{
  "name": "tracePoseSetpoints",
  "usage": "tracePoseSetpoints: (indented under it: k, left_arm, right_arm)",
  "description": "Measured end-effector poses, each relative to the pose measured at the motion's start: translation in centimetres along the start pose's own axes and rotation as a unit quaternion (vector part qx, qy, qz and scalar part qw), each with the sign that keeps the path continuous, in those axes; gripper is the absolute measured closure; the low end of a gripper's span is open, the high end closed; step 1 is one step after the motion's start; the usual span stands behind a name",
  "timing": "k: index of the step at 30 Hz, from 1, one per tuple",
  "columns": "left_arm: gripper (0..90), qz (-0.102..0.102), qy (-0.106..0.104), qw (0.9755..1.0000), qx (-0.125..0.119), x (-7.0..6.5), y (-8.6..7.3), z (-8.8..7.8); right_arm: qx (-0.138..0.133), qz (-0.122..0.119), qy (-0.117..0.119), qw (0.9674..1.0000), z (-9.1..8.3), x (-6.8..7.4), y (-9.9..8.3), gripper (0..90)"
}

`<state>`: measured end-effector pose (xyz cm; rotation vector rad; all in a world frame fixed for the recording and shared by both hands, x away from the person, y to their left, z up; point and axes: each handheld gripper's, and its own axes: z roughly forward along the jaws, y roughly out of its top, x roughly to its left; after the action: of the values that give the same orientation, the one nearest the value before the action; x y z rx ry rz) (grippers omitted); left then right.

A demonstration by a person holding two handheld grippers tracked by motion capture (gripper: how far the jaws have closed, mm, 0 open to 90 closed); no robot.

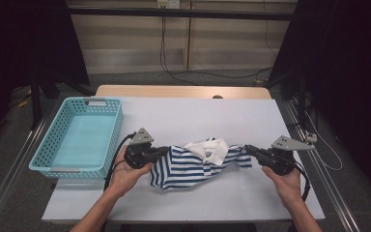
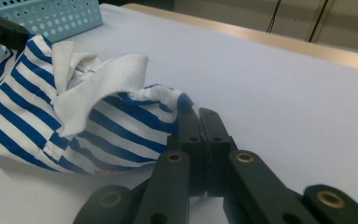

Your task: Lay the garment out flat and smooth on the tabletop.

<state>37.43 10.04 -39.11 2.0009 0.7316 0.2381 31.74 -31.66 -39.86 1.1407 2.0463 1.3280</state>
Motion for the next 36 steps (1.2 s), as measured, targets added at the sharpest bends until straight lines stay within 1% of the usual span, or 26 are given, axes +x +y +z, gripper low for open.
tracePoseSetpoints:
  k: [2,3,4,5,6,8,10,12,14,16,18,20,21,22,23,24,26,27,28,29,30,31,32,33,34,36]
  left_arm:
    - [89.3,0.002,0.004,1.0000,-0.007,0.0,0.6,-0.2]
    - [89.4,0.002,0.004,0.9999,-0.012,0.0,0.8,-0.3]
    - [89.4,0.007,0.006,0.9999,-0.013,0.1,1.1,-0.4]
    - [89.4,0.005,0.010,0.9998,-0.018,0.0,1.3,-0.5]
    - [89.4,0.005,0.009,0.9997,-0.024,0.1,1.6,-0.7]
    - [89.4,0.005,0.015,0.9994,-0.029,0.3,2.2,-1.0]
    - [89.4,0.010,0.021,0.9990,-0.038,0.5,2.9,-1.3]
    - [89.4,0.007,0.023,0.9986,-0.046,0.8,3.6,-1.6]
    - [89.5,0.006,0.028,0.9979,-0.057,1.0,4.3,-1.8]
    - [89.4,0.008,0.033,0.9975,-0.062,1.2,4.9,-2.0]
    - [89.4,0.005,0.038,0.9967,-0.071,1.5,5.3,-2.2]
    - [89.5,0.005,0.049,0.9959,-0.076,2.0,5.9,-2.5]
    - [89.5,0.002,0.052,0.9955,-0.080,2.2,6.1,-2.6]
    - [89.5,0.001,0.056,0.9950,-0.082,2.5,6.4,-2.6]
    - [89.5,0.002,0.064,0.9948,-0.080,2.8,6.6,-2.6]
    - [89.5,-0.002,0.066,0.9944,-0.083,3.2,6.7,-2.5]
    - [89.5,-0.015,0.070,0.9942,-0.080,3.9,6.8,-2.2]
    - [89.5,-0.025,0.066,0.9939,-0.085,4.3,6.8,-1.9]
    - [89.5,-0.032,0.067,0.9940,-0.080,4.7,6.7,-1.7]
    - [89.5,-0.035,0.071,0.9936,-0.080,5.0,6.6,-1.3]
    - [89.5,-0.037,0.079,0.9933,-0.076,5.3,6.5,-0.9]
    - [89.4,-0.044,0.079,0.9934,-0.071,5.6,6.3,-0.6]
    - [89.4,-0.025,0.084,0.9950,-0.047,6.2,6.2,-0.5]
    - [89.4,-0.052,0.085,0.9931,-0.063,6.2,6.1,0.1]
    - [89.5,-0.056,0.084,0.9928,-0.064,6.4,6.1,0.4]
    - [89.4,-0.052,0.090,0.9929,-0.057,6.4,6.1,1.0]
  right_arm:
    - [-0.008,-0.005,-0.001,1.0000,-0.1,0.1,0.6,90.0]
    - [-0.012,-0.003,0.000,0.9999,-0.2,0.2,0.9,90.0]
    - [-0.016,-0.005,-0.001,0.9999,-0.4,0.2,1.2,90.0]
    - [-0.021,-0.009,-0.001,0.9997,-0.5,0.2,1.5,90.0]
    - [-0.025,-0.015,-0.002,0.9996,-0.7,0.2,1.8,90.0]
    - [-0.035,-0.016,-0.006,0.9992,-1.2,0.1,2.4,90.0]
    - [-0.043,-0.019,-0.009,0.9988,-1.5,-0.2,3.1,90.0]
    - [-0.048,-0.025,-0.012,0.9985,-1.7,-0.4,3.9,90.0]
    - [-0.050,-0.031,-0.015,0.9981,-1.8,-0.5,4.7,90.0]
    - [-0.053,-0.038,-0.014,0.9977,-1.8,-0.6,5.5,90.0]
    - [-0.062,-0.042,-0.013,0.9971,-1.8,-0.6,6.3,90.0]
    - [-0.072,-0.046,-0.010,0.9963,-1.7,-0.7,7.0,90.0]
    - [-0.075,-0.046,-0.008,0.9961,-1.6,-0.7,7.3,90.0]
    - [-0.076,-0.045,-0.006,0.9961,-1.4,-0.8,7.7,90.0]
    - [-0.075,-0.047,-0.004,0.9961,-1.1,-0.9,7.9,90.0]
    - [-0.074,-0.044,-0.004,0.9963,-0.6,-1.0,8.2,90.0]
    - [-0.070,-0.041,-0.004,0.9967,0.4,-1.4,8.4,90.0]
    - [-0.067,-0.039,-0.004,0.9969,0.9,-1.6,8.5,90.0]
    - [-0.065,-0.036,-0.002,0.9972,1.4,-1.8,8.4,90.0]
    - [-0.060,-0.033,-0.001,0.9976,1.9,-2.0,8.4,90.0]
    - [-0.056,-0.032,0.001,0.9979,2.4,-2.3,8.3,90.0]
    - [-0.052,-0.029,0.004,0.9982,2.9,-2.6,8.2,90.0]
    - [-0.047,-0.026,0.003,0.9986,3.3,-2.9,8.1,90.0]
    - [-0.043,-0.023,0.002,0.9988,3.8,-3.2,8.0,90.0]
    - [-0.039,-0.015,0.001,0.9991,4.1,-3.4,8.0,90.0]
    - [-0.034,-0.009,0.000,0.9994,4.9,-3.8,7.8,90.0]
